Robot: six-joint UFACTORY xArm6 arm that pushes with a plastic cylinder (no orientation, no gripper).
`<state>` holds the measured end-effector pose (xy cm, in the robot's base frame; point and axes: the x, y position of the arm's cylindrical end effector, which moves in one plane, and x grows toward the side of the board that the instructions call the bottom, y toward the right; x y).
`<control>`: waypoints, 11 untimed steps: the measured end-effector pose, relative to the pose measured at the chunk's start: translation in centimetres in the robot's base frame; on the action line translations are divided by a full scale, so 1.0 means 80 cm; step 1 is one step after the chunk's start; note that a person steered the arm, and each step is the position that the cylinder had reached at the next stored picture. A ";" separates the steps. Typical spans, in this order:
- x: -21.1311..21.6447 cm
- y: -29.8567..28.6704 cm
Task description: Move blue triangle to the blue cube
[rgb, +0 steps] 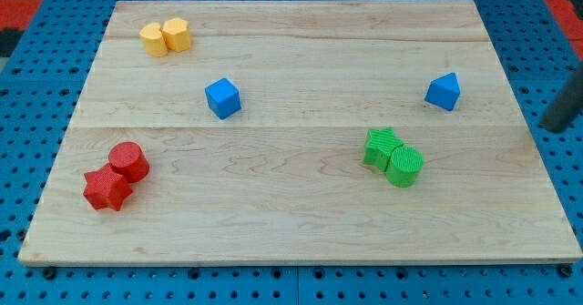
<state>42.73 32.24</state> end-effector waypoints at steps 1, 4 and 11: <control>-0.055 -0.068; -0.057 -0.211; -0.055 -0.297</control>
